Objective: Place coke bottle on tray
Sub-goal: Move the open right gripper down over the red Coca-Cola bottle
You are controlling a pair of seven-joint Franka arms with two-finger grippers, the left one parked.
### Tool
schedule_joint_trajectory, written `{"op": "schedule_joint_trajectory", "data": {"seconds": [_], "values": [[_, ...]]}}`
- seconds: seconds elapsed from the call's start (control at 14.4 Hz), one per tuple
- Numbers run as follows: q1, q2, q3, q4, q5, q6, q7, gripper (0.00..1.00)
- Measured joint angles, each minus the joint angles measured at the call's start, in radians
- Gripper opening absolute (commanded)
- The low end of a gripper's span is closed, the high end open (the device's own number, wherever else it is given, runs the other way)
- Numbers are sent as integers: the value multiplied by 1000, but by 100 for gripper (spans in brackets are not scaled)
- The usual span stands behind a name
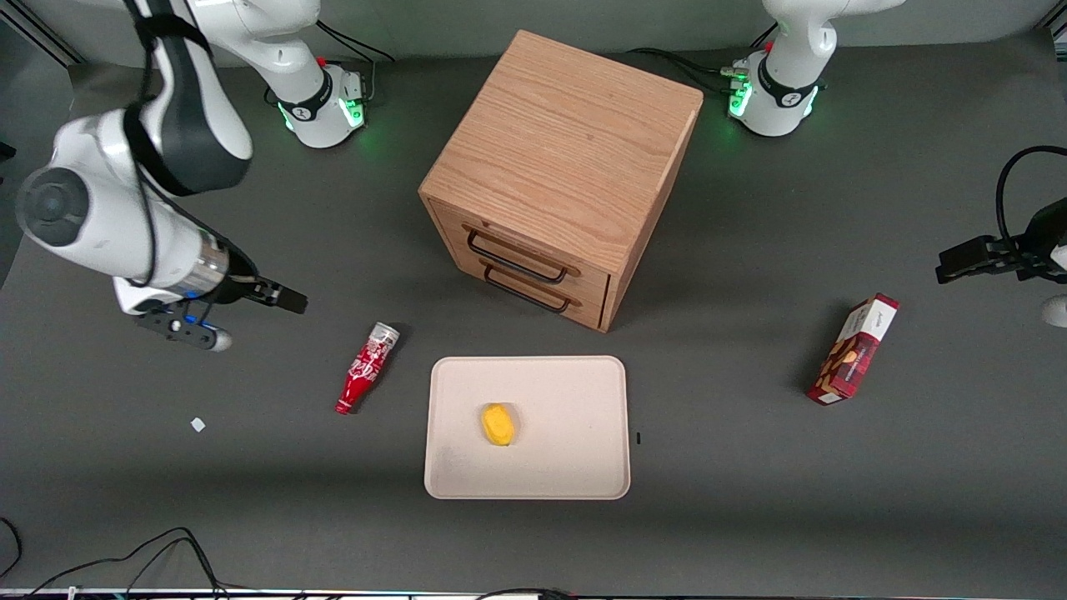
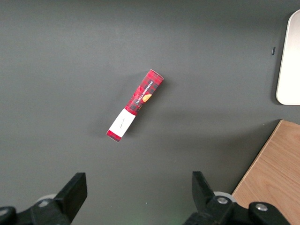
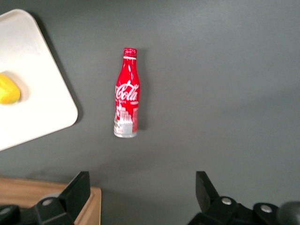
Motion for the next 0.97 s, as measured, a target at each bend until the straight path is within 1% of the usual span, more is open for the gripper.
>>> {"op": "schedule_joint_trajectory", "data": {"seconds": [0.21,0.35,0.56,0.63,0.84,0.97], "values": [[1,28,30,-136,-24,210,93,100],[1,68,40,-184,-46,320,153,100],[6,145,42,-207,-58,449,196,100],[7,173,42,-208,-71,490,211,100],[11,263,43,-207,-146,591,304,100],[14,310,44,-197,-160,624,336,100]]}}
